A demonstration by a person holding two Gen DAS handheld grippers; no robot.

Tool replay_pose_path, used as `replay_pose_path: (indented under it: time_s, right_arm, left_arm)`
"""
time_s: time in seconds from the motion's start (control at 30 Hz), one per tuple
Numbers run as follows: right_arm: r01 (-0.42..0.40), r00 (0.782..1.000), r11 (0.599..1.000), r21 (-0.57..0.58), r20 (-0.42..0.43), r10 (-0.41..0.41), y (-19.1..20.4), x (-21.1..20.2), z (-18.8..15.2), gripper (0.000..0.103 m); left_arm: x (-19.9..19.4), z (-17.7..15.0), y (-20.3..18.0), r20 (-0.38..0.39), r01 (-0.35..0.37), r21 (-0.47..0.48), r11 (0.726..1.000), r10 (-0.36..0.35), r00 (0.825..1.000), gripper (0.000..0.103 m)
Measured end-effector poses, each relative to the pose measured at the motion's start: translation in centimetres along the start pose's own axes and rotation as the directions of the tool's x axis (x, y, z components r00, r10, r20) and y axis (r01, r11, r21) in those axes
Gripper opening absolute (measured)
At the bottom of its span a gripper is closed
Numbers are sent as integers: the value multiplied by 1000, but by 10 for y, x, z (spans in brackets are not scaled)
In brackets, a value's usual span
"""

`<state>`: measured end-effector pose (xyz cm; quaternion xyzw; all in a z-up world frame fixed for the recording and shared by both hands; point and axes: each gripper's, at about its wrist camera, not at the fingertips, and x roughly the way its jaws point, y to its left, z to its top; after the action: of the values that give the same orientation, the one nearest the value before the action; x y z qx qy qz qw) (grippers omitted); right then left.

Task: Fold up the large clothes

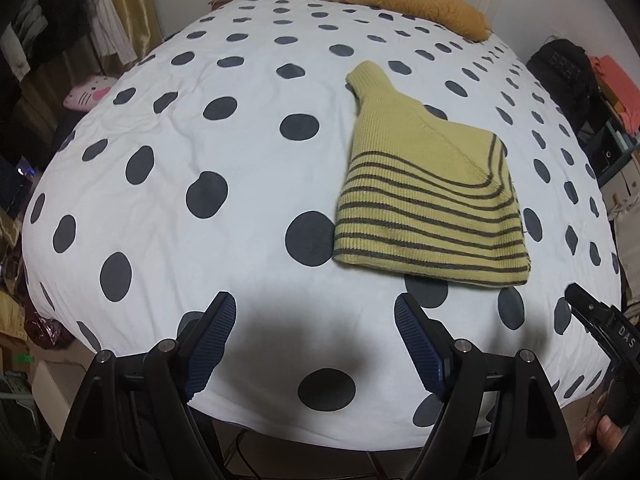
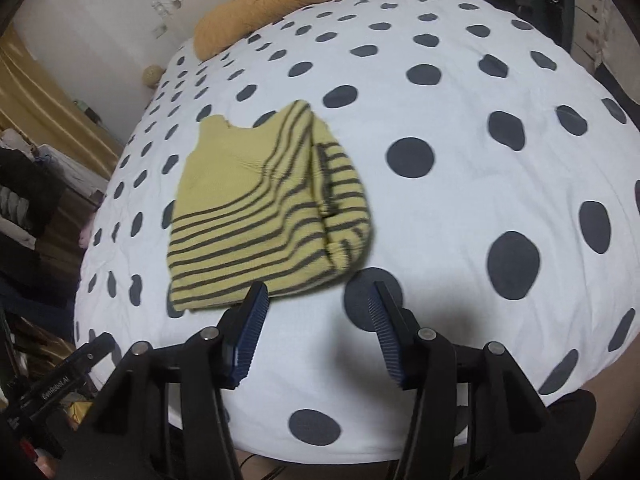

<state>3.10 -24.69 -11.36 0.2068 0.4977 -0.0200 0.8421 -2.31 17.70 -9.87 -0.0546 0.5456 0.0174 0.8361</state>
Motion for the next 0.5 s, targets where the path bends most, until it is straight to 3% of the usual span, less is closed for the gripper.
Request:
replay_pose_path:
  time_s: [0.17,0.5]
  right_arm:
    - [24,1000,999,-23,-10,-24,5,-2,-5,54]
    - [157,987,951,-267,16,-159,90,-7,-19,57]
  left_arm:
    - [5,-1,-10,-10,14,28,1000,-14,1000,82]
    - [-6,-3,-29,6,41,84,996,-42,999,82]
